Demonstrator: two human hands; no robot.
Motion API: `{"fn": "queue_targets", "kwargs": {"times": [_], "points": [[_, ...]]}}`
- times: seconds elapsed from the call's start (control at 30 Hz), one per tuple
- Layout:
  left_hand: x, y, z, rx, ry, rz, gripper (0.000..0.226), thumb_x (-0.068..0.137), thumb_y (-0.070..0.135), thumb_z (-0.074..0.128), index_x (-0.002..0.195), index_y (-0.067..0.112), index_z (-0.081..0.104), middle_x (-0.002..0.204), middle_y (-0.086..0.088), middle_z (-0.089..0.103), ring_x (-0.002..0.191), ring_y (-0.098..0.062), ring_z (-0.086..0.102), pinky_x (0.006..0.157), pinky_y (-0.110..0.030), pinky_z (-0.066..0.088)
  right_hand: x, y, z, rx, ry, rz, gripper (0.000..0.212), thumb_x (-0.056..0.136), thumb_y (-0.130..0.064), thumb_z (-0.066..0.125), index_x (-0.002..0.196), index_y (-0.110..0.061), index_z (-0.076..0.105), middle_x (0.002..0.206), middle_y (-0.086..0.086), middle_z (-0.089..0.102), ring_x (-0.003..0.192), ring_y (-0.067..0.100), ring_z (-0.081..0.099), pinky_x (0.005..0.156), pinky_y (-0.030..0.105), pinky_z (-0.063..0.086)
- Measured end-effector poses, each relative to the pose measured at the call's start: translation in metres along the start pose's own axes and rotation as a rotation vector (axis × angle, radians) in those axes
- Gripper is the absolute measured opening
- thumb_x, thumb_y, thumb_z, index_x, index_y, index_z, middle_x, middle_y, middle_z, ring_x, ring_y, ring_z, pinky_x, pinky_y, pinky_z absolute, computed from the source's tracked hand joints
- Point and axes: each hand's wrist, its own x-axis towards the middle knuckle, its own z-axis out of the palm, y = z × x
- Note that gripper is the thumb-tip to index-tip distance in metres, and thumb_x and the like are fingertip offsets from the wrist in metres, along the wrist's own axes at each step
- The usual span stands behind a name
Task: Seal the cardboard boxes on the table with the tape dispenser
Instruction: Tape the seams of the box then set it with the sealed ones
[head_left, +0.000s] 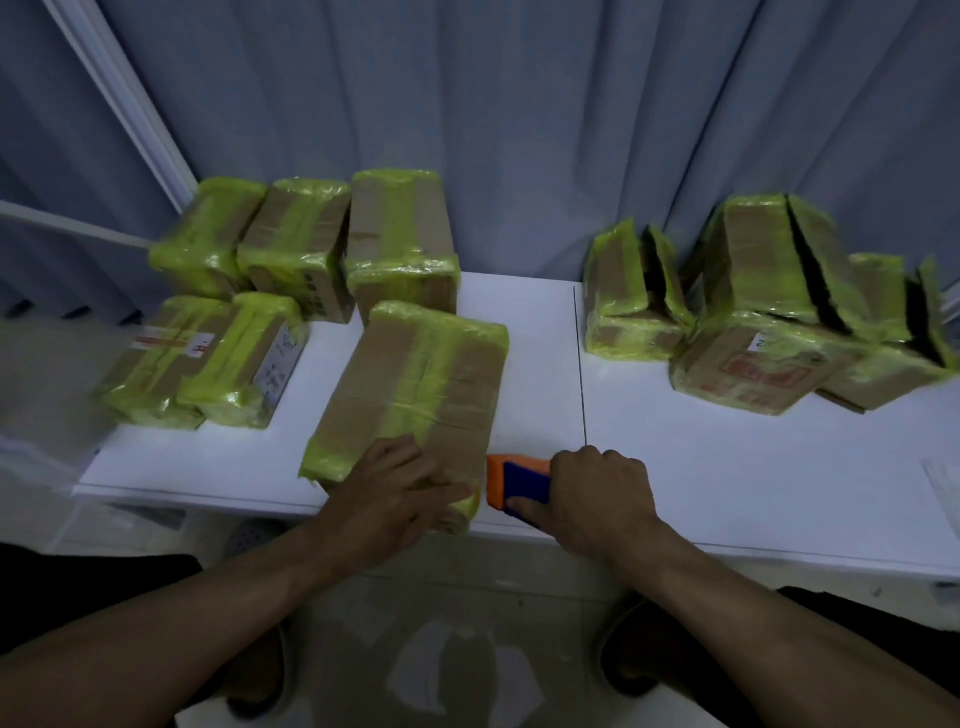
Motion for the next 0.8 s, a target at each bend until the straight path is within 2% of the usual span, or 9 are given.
{"fn": "queue_targets", "kwargs": {"times": [0.13, 0.2, 0.27, 0.37, 0.43, 0.6, 0.67, 0.73, 0.8], "points": [[0.005, 0.012, -0.010, -0.002, -0.002, -0.071, 0.031, 0.082, 0.038, 0.073, 0.109, 0.026, 0.073, 0.096, 0.005, 0.062, 0.087, -0.017, 0.056, 0.081, -0.035, 0.047, 0.002, 0.012, -0.006, 0.037, -0.019, 0.109, 0.065, 0.083, -0.086, 0.048, 0.099, -0.024, 0.060, 0.094, -0.002, 0.067, 0.085, 0.022, 0.068, 0.068, 0.029, 0.044], [0.013, 0.019, -0.015, -0.020, -0.005, -0.164, 0.043, 0.080, 0.059, 0.069, 0.107, 0.026, 0.071, 0.102, 0.007, 0.063, 0.092, -0.016, 0.056, 0.082, -0.035, 0.044, 0.000, 0.022, -0.008, 0.061, 0.010, 0.174, 0.066, 0.078, -0.090, 0.048, 0.089, -0.026, 0.055, 0.083, -0.004, 0.060, 0.077, 0.020, 0.064, 0.065, 0.029, 0.044], [0.026, 0.026, -0.015, -0.010, -0.043, -0.313, 0.067, 0.076, 0.081, 0.056, 0.115, 0.027, 0.066, 0.118, 0.007, 0.062, 0.107, -0.017, 0.055, 0.094, -0.039, 0.043, -0.002, 0.028, -0.013, 0.074, 0.042, 0.222, 0.067, 0.076, -0.092, 0.048, 0.086, -0.026, 0.054, 0.077, -0.006, 0.053, 0.070, 0.019, 0.058, 0.063, 0.029, 0.043], [0.038, 0.035, -0.007, 0.069, -0.291, -0.574, 0.087, 0.081, 0.086, 0.032, 0.150, 0.034, 0.033, 0.161, 0.000, 0.026, 0.148, -0.028, 0.022, 0.118, -0.055, 0.023, -0.004, 0.031, -0.021, 0.104, 0.064, 0.258, 0.071, 0.074, -0.093, 0.048, 0.086, -0.024, 0.055, 0.077, -0.005, 0.056, 0.068, 0.018, 0.057, 0.062, 0.029, 0.043], [0.038, 0.037, -0.002, 0.134, -0.414, -0.638, 0.088, 0.083, 0.079, 0.017, 0.157, 0.032, 0.005, 0.167, -0.004, -0.003, 0.152, -0.034, -0.003, 0.120, -0.058, 0.007, -0.004, 0.032, -0.027, 0.132, 0.088, 0.275, 0.073, 0.074, -0.094, 0.048, 0.086, -0.022, 0.058, 0.079, -0.004, 0.059, 0.069, 0.019, 0.059, 0.061, 0.029, 0.044], [0.031, 0.029, -0.008, 0.061, -0.515, -0.429, 0.080, 0.087, 0.061, 0.044, 0.156, 0.036, 0.014, 0.167, 0.004, -0.004, 0.153, -0.029, -0.008, 0.120, -0.056, 0.004, -0.009, 0.039, -0.046, 0.251, 0.221, 0.321, 0.074, 0.073, -0.095, 0.044, 0.071, -0.022, 0.057, 0.068, -0.004, 0.058, 0.065, 0.021, 0.061, 0.058, 0.029, 0.048], [0.024, 0.024, -0.010, 0.060, -0.511, -0.271, 0.077, 0.088, 0.059, 0.043, 0.157, 0.037, 0.015, 0.166, 0.008, -0.002, 0.152, -0.025, -0.009, 0.120, -0.057, 0.001, -0.013, 0.038, -0.054, 0.283, 0.301, 0.300, 0.073, 0.072, -0.097, 0.041, 0.067, -0.025, 0.055, 0.065, -0.006, 0.058, 0.063, 0.019, 0.060, 0.057, 0.029, 0.048], [0.021, 0.018, -0.014, -0.009, -0.512, -0.158, 0.073, 0.090, 0.060, 0.037, 0.157, 0.037, 0.017, 0.165, 0.013, 0.003, 0.151, -0.018, -0.012, 0.117, -0.054, -0.015, -0.017, 0.032, -0.059, 0.292, 0.356, 0.255, 0.070, 0.073, -0.096, 0.040, 0.067, -0.028, 0.052, 0.063, -0.009, 0.056, 0.063, 0.017, 0.059, 0.054, 0.028, 0.044], [0.025, 0.013, -0.025, -0.091, -0.543, -0.141, 0.069, 0.094, 0.052, 0.048, 0.156, 0.042, 0.019, 0.164, 0.019, 0.005, 0.150, -0.011, -0.017, 0.112, -0.046, -0.028, -0.020, 0.026, -0.062, 0.288, 0.398, 0.217, 0.068, 0.073, -0.096, 0.039, 0.068, -0.029, 0.050, 0.061, -0.012, 0.053, 0.063, 0.017, 0.060, 0.056, 0.028, 0.047]]}}
